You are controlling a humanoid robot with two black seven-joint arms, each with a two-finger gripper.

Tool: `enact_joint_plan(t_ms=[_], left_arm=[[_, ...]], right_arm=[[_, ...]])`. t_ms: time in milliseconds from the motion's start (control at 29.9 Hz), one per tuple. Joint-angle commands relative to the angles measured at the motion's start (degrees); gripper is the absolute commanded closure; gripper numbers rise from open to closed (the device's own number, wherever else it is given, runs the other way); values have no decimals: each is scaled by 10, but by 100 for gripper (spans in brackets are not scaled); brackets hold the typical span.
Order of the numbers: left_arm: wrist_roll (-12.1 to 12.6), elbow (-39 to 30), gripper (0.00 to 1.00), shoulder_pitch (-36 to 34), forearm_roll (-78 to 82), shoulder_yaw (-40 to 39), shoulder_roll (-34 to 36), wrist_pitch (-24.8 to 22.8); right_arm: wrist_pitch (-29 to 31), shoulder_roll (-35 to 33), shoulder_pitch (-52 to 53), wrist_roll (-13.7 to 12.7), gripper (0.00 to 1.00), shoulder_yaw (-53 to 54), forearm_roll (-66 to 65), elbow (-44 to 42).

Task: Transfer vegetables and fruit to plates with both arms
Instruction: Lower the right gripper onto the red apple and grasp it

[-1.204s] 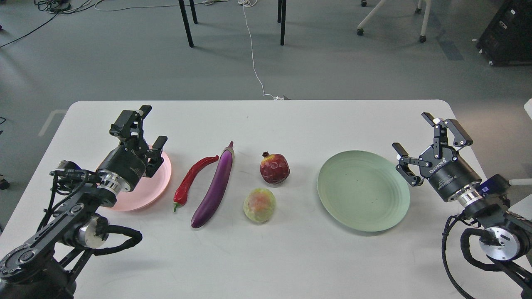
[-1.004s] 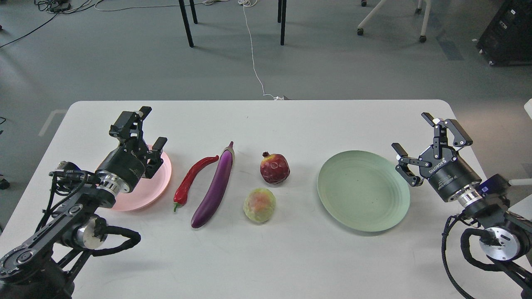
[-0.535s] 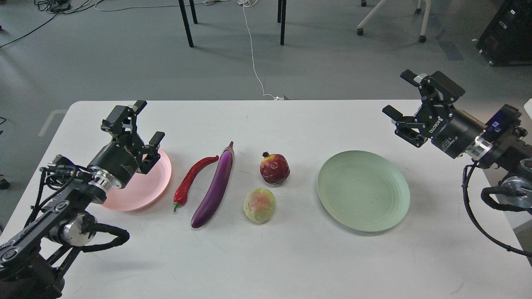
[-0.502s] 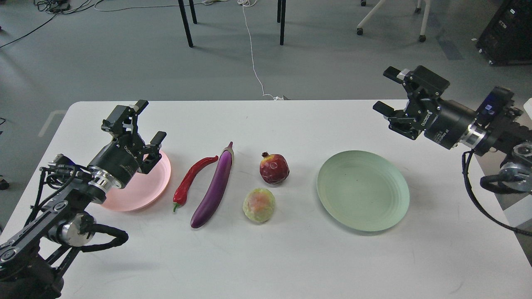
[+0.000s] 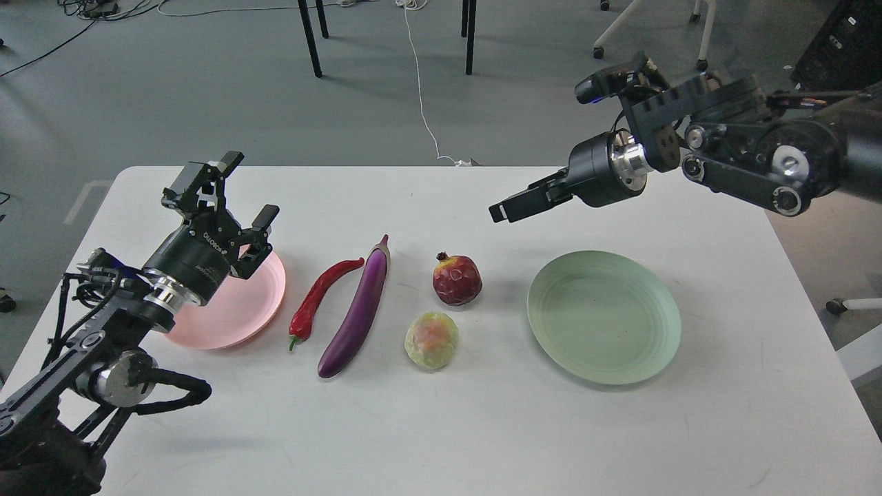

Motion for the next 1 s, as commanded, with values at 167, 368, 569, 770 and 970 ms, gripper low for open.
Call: enact_joint_plan(t_ms=[167, 368, 569, 770, 970], left_arm=[[0, -16, 1, 16, 2, -7, 3, 0], [0, -16, 1, 16, 2, -8, 3, 0], [0, -16, 1, 18, 2, -9, 3, -1], [-1, -16, 1, 21, 3, -9, 4, -1], [-1, -16, 1, 24, 3, -16, 3, -1]], right_arm=[[-6, 106, -37, 0, 1, -29, -1, -68], [-25, 128, -62, 0, 2, -30, -2, -81], [-47, 154, -64, 0, 2, -53, -2, -97], [-61, 176, -72, 0, 2, -75, -2, -117], [-83, 179, -85, 0, 2, -80, -2, -123]])
